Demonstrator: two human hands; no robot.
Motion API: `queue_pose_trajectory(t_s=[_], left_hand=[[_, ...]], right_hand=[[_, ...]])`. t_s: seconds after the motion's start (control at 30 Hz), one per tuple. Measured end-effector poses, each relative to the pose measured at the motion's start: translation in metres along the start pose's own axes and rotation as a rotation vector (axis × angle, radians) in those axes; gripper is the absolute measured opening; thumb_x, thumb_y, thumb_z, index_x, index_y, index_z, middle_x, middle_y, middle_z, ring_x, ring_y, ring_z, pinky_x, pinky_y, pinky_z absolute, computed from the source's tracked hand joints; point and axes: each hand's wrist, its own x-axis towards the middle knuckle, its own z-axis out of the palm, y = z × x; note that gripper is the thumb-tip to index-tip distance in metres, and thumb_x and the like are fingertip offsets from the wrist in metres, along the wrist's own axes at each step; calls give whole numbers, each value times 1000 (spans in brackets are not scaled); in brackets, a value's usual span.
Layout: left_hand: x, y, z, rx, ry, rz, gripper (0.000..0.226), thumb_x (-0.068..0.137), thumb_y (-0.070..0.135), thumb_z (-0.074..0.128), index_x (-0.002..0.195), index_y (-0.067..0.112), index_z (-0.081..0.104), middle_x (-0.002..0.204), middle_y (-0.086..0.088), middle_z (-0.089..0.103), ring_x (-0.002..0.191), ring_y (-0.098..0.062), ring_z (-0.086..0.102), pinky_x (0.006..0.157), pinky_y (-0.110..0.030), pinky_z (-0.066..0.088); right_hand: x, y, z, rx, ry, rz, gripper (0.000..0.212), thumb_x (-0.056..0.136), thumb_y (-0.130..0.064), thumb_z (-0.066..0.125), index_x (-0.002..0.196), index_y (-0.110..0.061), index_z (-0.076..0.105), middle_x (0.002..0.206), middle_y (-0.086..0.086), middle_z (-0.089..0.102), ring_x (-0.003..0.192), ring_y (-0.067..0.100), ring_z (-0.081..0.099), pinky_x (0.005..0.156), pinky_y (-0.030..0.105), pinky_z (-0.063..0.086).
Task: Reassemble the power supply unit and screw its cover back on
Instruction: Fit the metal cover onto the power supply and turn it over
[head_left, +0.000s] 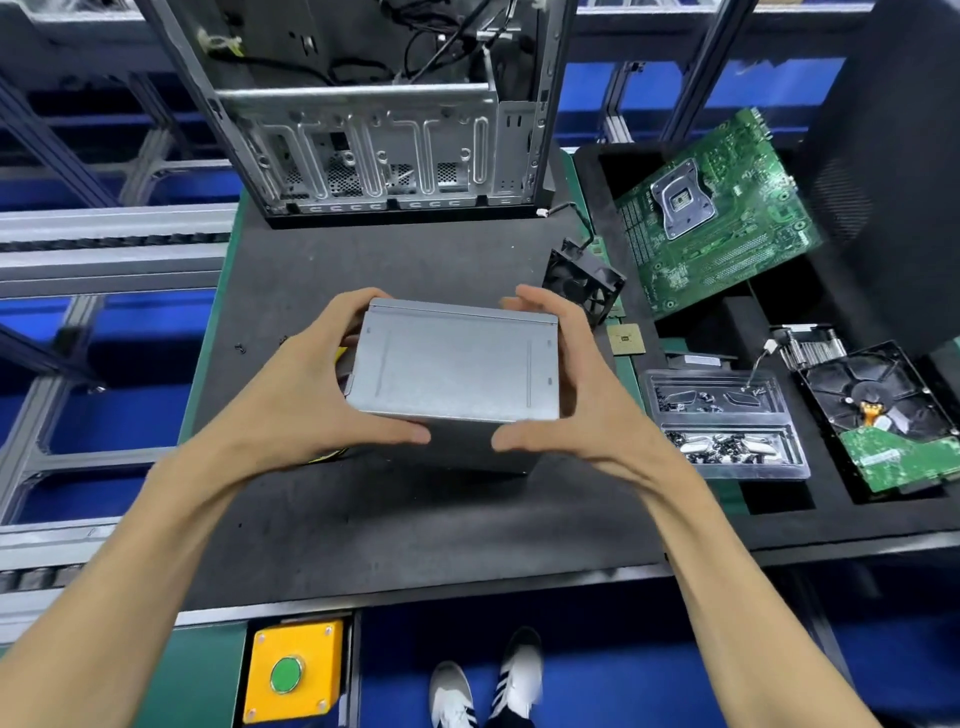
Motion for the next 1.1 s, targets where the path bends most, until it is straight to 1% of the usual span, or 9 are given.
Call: queue_pose_trajectory(t_s=[0.03,0.1,0.2,0.37,0.5,0.67,0.87,1.0,1.1], left_hand=[[0,0,0,13,9,2,104,46,50,94,137,38,44,129,34,56,124,11,50,88,2,38],[-1,0,-1,34,22,3,106,45,55,95,136,40,44,129,34,56,124,12,51,90,2,37],[0,-1,0,36,24,9,105,44,59,93,136,42,44,130,32,57,125,10,51,91,1,39],[0,-3,-5,-29,-62,-13,107,47,53,93,139,47,40,135,31,54,129,7,50,94,-1,39],[-2,-4,-9,-40,-107,4,104,51,48,93,141,45,40,136,31,53,132,7,48,100,-4,38],[-5,-2,-5,3,-40,30,101,48,53,91,136,41,43,134,29,56,130,4,51,105,-9,39],[-8,-2,-1,29,25,56,101,47,55,90,135,30,47,129,24,60,123,-1,59,102,-11,43],[-3,-1,-1,-60,28,1,102,46,49,92,136,35,46,130,29,59,125,5,55,99,-7,42],[0,-4,-1,-135,9,-35,111,51,37,101,145,35,42,134,31,56,130,8,50,103,-6,38]], right_hand=[[0,0,-2,-65,-29,5,119,57,-33,95,153,-30,24,152,-9,38,137,2,44,108,15,39],[1,0,-4,-136,-45,8,114,61,-27,96,151,-30,25,144,-17,43,133,1,47,107,15,39],[2,1,-8,-171,-10,-26,96,63,-22,94,140,-24,36,129,-22,53,128,7,52,106,22,44],[3,2,-10,-195,10,-62,94,60,-28,96,136,-26,40,127,-22,55,130,15,53,112,36,44],[6,2,-15,-195,-11,-67,92,59,-35,94,134,-28,41,126,-25,54,129,11,53,112,29,43],[8,3,-20,-189,-57,-44,92,62,-25,96,135,-29,40,129,-21,53,131,9,51,112,24,40],[11,6,-23,-175,-103,-56,93,63,-34,93,138,-31,39,133,-17,51,132,9,49,114,25,38],[13,12,-16,-90,-12,-99,100,64,-33,90,147,-27,35,136,-17,52,132,6,50,107,17,39],[15,17,-8,-19,75,-127,96,66,-34,86,147,-23,36,135,-22,54,128,5,52,102,15,40]])
